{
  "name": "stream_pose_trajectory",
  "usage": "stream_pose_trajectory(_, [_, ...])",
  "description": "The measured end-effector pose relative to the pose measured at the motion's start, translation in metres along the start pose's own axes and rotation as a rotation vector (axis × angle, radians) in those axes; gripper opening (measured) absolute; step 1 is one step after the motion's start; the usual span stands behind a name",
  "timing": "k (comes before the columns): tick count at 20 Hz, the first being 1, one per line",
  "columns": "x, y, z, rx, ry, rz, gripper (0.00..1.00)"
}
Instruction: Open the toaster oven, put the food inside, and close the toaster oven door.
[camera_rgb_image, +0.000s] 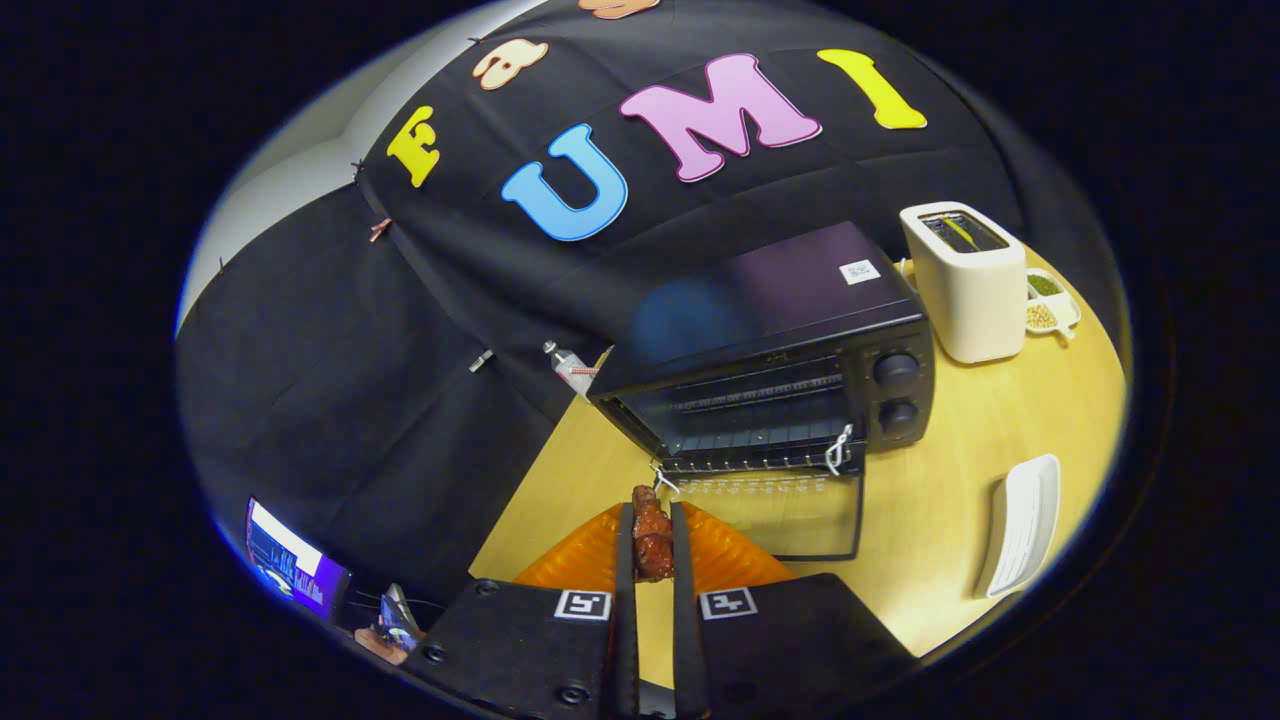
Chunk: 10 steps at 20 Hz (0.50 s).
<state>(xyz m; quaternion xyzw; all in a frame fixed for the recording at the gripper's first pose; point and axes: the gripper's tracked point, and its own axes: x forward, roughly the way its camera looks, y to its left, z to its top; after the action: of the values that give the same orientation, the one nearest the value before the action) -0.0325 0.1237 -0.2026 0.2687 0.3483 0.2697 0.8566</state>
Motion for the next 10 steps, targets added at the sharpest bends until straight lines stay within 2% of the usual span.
stream_pose_trajectory(6, [0.071, -0.010, 0.015, 0.045, -0.103, -0.066, 0.18])
stream_pose_trajectory(10, [0.121, -0.029, 0.017, 0.093, -0.114, -0.108, 0.18])
